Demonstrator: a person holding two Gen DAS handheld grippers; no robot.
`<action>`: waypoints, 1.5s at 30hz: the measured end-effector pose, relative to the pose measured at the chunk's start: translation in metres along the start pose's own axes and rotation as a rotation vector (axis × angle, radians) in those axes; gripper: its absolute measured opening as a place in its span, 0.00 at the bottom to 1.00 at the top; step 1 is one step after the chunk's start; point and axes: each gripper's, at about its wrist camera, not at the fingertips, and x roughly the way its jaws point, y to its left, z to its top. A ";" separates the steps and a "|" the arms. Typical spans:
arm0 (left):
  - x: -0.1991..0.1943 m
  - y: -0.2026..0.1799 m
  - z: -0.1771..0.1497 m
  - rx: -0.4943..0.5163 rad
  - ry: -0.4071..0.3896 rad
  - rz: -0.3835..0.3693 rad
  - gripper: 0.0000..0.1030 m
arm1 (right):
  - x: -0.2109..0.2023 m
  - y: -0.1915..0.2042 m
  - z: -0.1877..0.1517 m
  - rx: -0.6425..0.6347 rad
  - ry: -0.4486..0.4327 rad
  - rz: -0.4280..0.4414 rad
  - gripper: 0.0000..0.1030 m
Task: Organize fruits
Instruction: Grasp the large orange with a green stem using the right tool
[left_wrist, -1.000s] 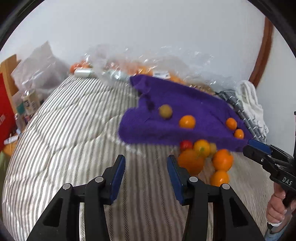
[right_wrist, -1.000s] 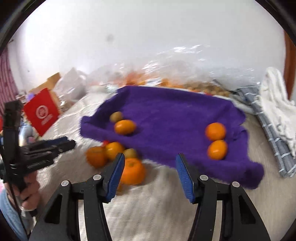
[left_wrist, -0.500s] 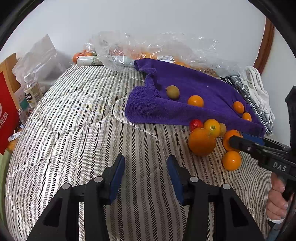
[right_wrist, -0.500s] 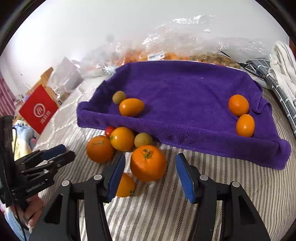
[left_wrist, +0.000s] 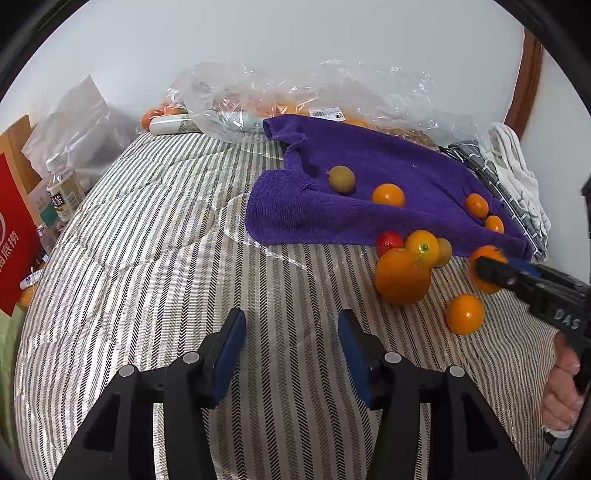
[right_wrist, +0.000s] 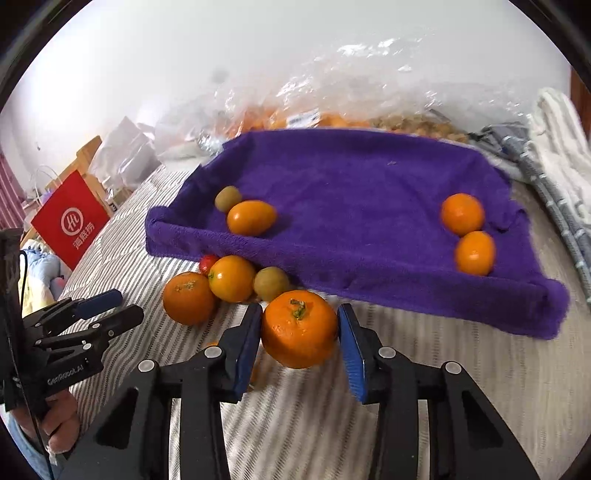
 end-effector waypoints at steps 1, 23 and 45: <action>0.000 0.000 0.000 0.001 0.000 0.001 0.49 | -0.006 -0.004 -0.001 -0.003 -0.014 -0.014 0.40; 0.003 -0.010 0.001 0.046 0.016 0.030 0.58 | -0.025 -0.086 -0.035 0.098 -0.027 -0.123 0.41; 0.005 -0.068 0.010 0.172 0.112 -0.014 0.58 | -0.023 -0.093 -0.036 0.134 -0.013 -0.101 0.41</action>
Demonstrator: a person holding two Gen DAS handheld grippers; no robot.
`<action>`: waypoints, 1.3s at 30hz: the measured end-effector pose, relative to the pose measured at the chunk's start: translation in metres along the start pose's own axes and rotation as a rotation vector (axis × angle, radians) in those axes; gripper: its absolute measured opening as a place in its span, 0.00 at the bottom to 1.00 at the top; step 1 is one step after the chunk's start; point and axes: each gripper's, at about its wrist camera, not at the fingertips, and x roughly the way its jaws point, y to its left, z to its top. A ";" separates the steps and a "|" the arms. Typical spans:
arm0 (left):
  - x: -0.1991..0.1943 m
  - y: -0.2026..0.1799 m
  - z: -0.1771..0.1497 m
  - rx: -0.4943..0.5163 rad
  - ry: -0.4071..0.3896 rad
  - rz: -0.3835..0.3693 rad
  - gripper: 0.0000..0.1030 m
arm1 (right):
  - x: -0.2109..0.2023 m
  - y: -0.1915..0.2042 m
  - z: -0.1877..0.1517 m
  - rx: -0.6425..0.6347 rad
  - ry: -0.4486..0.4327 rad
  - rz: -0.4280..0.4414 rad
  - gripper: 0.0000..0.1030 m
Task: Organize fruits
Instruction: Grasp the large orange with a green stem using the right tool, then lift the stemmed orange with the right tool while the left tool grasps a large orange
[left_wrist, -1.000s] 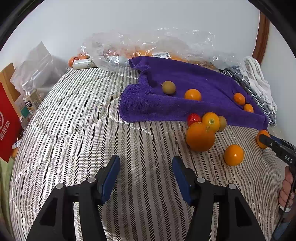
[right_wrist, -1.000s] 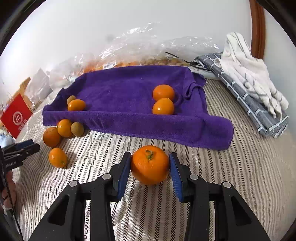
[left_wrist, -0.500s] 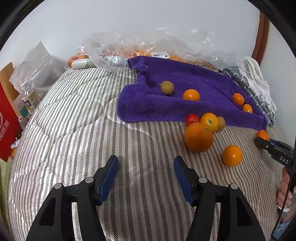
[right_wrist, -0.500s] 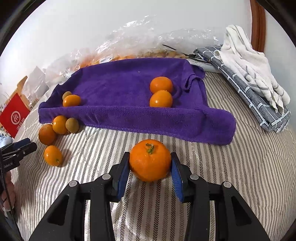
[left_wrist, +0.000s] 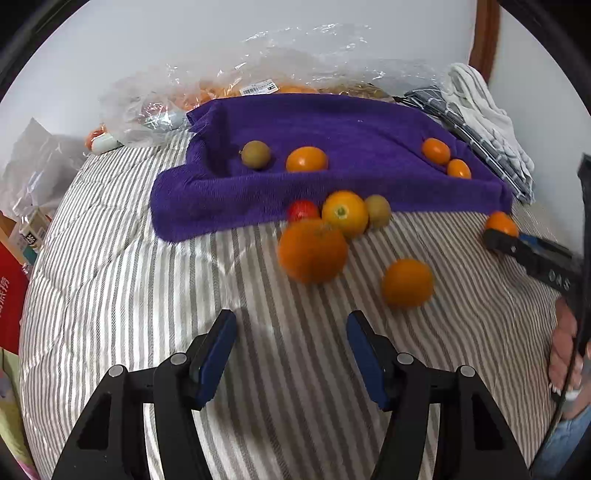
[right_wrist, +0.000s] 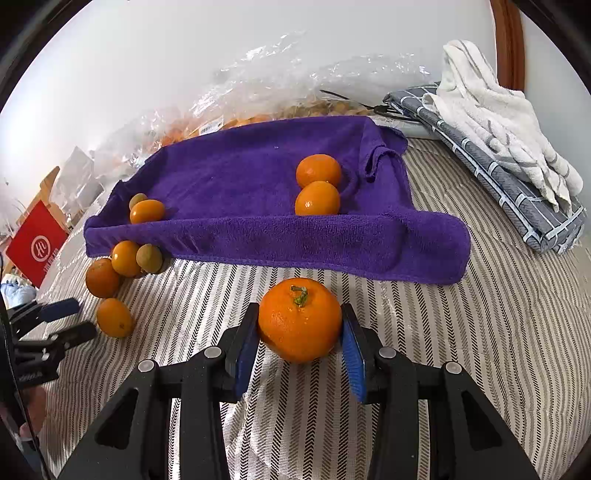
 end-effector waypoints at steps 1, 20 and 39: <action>0.001 0.000 0.002 -0.002 -0.003 0.001 0.58 | 0.000 0.000 0.000 0.002 0.000 0.003 0.41; 0.019 -0.003 0.022 0.000 -0.086 -0.081 0.53 | 0.001 -0.004 -0.001 0.029 -0.006 0.030 0.41; -0.007 0.026 0.015 -0.111 -0.238 -0.185 0.38 | 0.001 -0.004 -0.001 0.028 -0.008 0.027 0.41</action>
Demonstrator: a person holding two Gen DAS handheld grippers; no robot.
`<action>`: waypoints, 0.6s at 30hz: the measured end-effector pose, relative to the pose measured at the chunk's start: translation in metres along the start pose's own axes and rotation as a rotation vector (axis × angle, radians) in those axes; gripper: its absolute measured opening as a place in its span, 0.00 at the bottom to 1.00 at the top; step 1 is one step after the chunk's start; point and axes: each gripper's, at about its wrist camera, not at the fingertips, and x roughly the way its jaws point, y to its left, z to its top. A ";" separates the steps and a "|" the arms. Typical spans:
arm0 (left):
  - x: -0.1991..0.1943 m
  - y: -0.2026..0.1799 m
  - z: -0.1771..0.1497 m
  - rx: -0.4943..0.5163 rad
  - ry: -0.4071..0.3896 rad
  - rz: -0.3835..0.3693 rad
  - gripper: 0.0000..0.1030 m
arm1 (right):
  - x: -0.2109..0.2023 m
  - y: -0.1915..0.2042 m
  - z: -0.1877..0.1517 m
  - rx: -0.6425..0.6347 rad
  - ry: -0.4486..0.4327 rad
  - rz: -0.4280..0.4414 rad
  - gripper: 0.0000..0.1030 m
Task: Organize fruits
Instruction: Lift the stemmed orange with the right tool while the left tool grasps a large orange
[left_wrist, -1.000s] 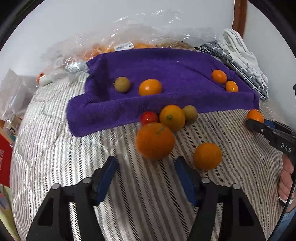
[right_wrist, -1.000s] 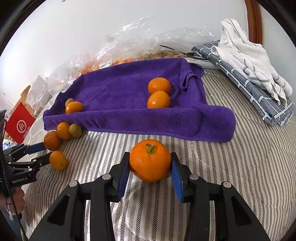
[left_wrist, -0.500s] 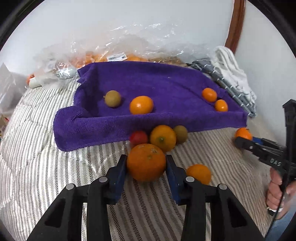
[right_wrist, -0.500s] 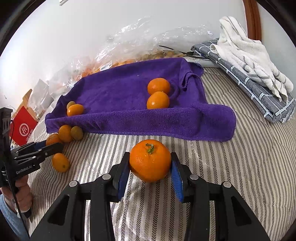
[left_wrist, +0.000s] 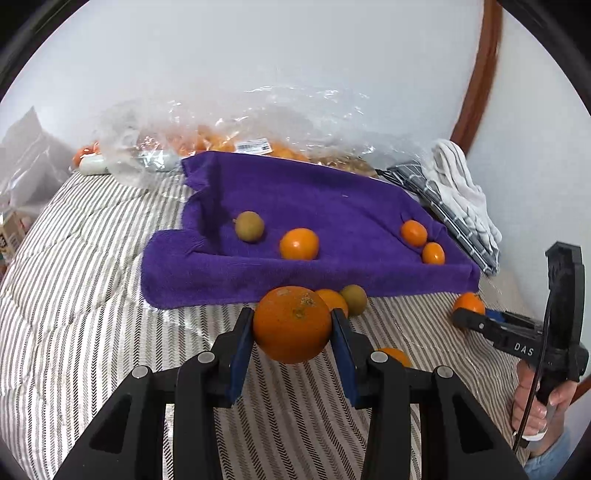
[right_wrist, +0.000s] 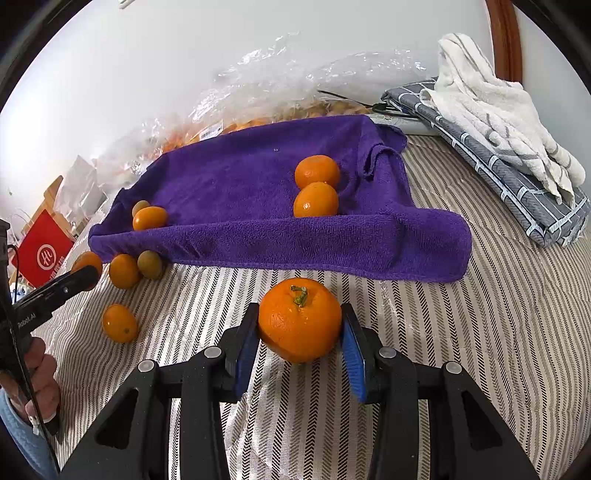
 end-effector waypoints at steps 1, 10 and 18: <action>-0.001 0.000 0.000 -0.001 -0.005 0.002 0.38 | 0.000 0.000 0.000 0.000 0.000 0.001 0.40; -0.012 -0.011 -0.003 0.061 -0.058 0.016 0.38 | -0.007 -0.004 -0.002 0.019 -0.036 0.033 0.40; -0.017 -0.015 -0.002 0.083 -0.083 0.050 0.38 | -0.013 -0.004 -0.003 0.017 -0.069 0.038 0.40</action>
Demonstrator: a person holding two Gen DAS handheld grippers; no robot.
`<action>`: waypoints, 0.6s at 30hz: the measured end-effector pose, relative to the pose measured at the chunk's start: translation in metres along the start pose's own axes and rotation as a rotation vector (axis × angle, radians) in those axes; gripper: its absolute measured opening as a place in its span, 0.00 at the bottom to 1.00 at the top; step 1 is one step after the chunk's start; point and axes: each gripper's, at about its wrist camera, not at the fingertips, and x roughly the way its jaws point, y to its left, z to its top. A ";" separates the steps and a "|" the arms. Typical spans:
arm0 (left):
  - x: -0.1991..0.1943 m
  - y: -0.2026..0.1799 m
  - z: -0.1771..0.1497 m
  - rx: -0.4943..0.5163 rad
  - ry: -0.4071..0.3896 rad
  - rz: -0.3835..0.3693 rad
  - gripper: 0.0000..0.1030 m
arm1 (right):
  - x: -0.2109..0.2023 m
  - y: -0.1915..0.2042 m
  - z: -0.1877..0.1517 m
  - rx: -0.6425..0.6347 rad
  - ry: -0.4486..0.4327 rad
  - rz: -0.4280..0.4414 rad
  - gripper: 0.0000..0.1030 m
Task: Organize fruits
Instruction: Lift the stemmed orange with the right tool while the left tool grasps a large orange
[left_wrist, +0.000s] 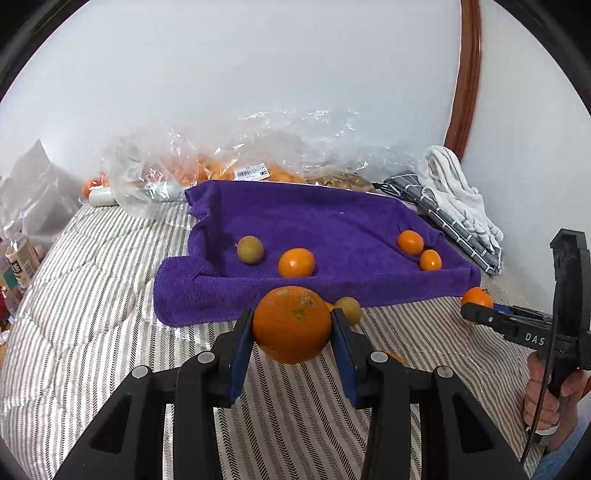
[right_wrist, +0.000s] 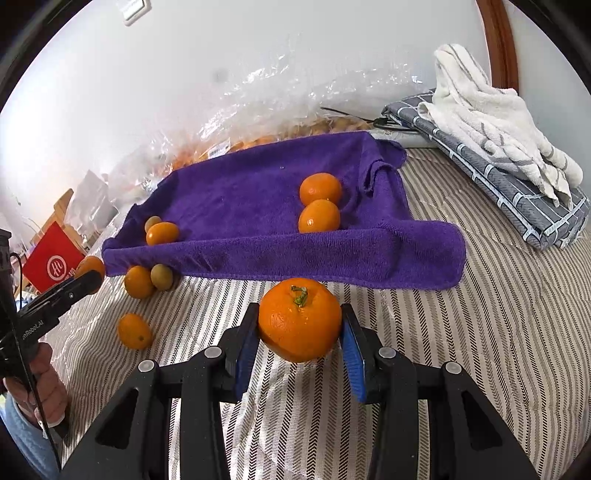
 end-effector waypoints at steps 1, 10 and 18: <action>0.000 -0.001 0.000 0.003 0.002 0.004 0.38 | -0.002 0.000 0.000 0.003 -0.006 0.000 0.40; 0.001 0.009 0.001 -0.036 0.004 0.029 0.38 | -0.002 0.000 -0.001 0.006 -0.010 0.009 0.40; -0.002 0.009 0.001 -0.038 -0.012 0.044 0.38 | -0.004 -0.003 -0.001 0.018 -0.023 0.013 0.40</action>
